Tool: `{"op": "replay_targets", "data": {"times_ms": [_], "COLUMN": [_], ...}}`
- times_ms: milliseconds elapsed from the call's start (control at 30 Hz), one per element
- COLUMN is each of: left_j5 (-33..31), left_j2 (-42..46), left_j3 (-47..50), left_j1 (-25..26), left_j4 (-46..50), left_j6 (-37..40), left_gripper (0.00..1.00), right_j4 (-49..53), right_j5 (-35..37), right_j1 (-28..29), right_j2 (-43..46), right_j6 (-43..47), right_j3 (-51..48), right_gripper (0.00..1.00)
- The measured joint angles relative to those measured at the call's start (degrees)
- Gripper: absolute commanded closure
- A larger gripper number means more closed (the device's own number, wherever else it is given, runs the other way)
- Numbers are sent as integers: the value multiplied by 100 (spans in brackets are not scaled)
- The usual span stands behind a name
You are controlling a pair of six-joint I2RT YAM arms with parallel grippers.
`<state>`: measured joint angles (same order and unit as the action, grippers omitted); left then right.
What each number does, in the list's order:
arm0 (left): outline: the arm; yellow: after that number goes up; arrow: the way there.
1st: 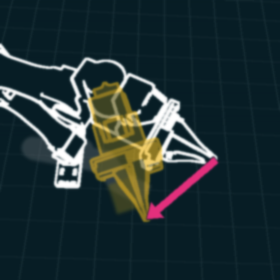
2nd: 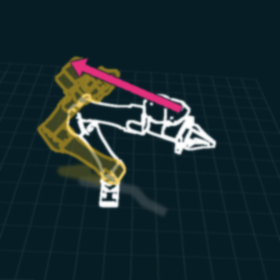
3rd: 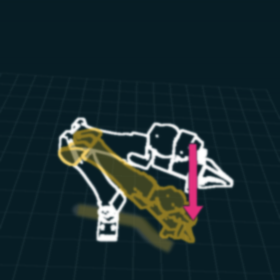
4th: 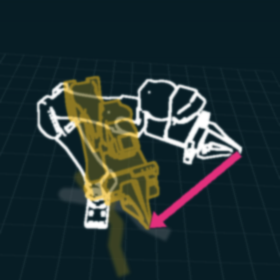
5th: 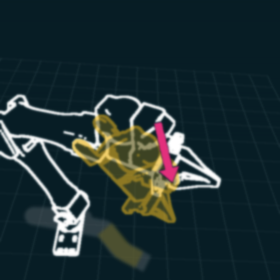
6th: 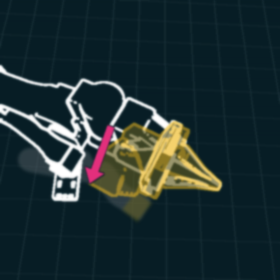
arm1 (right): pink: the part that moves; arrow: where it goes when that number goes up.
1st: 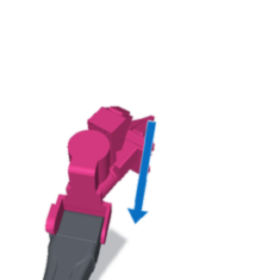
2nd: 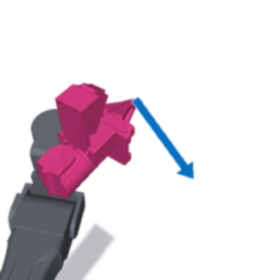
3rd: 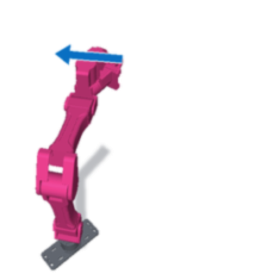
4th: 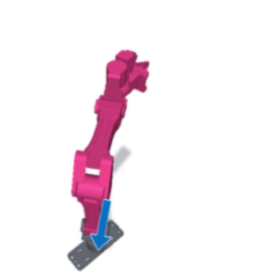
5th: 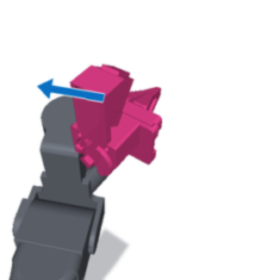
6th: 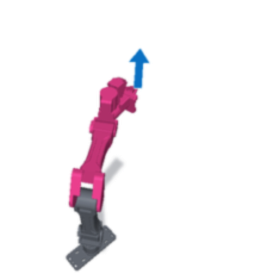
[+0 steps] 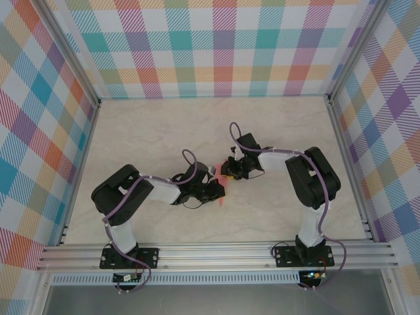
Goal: Fold a paper plane with a square sheet of paper (fold left side to right side)
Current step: Fold the wing for the fifth time at the center of the table.
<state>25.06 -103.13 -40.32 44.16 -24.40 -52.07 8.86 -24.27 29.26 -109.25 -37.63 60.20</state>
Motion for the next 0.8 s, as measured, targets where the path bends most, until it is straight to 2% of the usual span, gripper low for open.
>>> {"op": "replay_targets", "data": {"times_ms": [267, 433, 600, 800], "left_j5": [-55, -90, -125, -157], "left_j2": [-26, -26, -26, -26], "left_j3": [9, 50, 55, 55], "left_j1": [35, 44, 66, 72], "left_j4": [-46, -129, -138, -142], "left_j6": [-85, -131, -151, -151], "left_gripper": [100, 100, 100, 100], "right_j4": [28, 284, 22, -177], "right_j5": [-33, 133, 61, -72], "right_j1": [-17, -59, -59, 120], "right_j2": [57, 737, 1388, 1298], "right_j6": [63, 234, 177, -52], "right_j3": [-2, -87, -623, -1150], "right_gripper": [81, 88, 90, 90]}}
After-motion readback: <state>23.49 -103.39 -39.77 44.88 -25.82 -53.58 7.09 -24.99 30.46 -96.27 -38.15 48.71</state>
